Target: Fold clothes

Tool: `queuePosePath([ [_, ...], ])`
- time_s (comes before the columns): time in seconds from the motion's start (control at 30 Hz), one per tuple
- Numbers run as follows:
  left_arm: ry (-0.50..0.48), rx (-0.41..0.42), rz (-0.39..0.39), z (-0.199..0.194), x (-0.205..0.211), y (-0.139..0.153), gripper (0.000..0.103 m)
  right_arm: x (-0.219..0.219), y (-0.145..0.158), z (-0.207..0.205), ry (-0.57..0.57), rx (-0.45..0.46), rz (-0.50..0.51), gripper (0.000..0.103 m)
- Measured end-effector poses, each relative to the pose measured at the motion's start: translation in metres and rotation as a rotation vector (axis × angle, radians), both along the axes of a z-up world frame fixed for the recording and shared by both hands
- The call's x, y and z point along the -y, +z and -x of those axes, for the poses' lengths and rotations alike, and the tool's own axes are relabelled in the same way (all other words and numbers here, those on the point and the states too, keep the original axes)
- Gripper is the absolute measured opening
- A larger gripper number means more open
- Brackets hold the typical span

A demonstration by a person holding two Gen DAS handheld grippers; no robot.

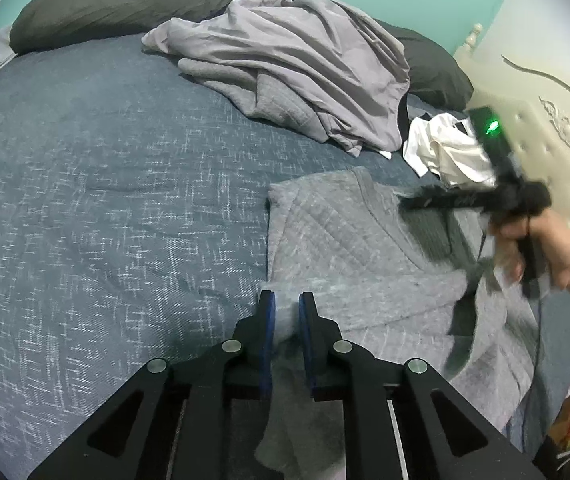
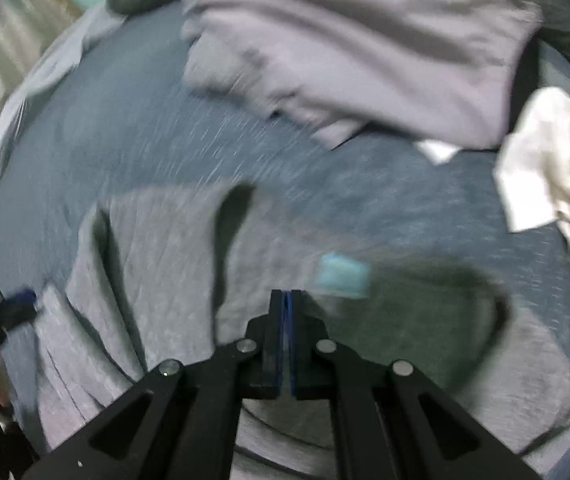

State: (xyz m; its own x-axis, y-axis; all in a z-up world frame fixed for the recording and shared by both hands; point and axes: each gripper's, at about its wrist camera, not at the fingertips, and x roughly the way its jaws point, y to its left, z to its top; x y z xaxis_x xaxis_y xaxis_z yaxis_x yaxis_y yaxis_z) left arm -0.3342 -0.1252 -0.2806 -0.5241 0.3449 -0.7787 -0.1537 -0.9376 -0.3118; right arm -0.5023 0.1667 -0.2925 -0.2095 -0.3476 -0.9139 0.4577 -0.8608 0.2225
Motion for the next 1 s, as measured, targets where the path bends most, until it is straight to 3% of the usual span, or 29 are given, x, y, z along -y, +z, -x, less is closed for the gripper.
queuePosePath([
  [0.27,-0.032,0.011,-0.010,-0.016,0.010,0.002,0.021,-0.086,0.051,-0.025,-0.036,-0.029,0.050,0.004],
  [0.33,-0.037,0.013,-0.011,-0.018,0.010,0.003,0.022,-0.083,0.043,-0.018,-0.051,-0.037,0.045,0.013],
  [0.37,-0.039,0.014,-0.011,-0.019,0.010,0.003,0.023,-0.097,0.044,-0.024,-0.061,-0.038,0.044,0.023],
  [0.4,-0.041,0.014,-0.011,-0.020,0.011,0.004,0.024,-0.111,0.048,-0.031,-0.072,-0.040,0.038,0.027],
  [0.57,-0.053,0.019,-0.010,-0.026,0.012,0.006,0.034,-0.187,0.066,-0.068,-0.136,-0.048,0.033,0.027],
  [0.8,-0.064,0.015,0.012,-0.031,0.017,0.010,0.034,-0.218,0.044,-0.091,-0.202,-0.047,0.030,0.027],
  [1.0,-0.034,0.043,0.000,-0.033,0.031,0.002,0.036,-0.237,0.047,-0.113,-0.224,-0.102,0.110,0.027],
])
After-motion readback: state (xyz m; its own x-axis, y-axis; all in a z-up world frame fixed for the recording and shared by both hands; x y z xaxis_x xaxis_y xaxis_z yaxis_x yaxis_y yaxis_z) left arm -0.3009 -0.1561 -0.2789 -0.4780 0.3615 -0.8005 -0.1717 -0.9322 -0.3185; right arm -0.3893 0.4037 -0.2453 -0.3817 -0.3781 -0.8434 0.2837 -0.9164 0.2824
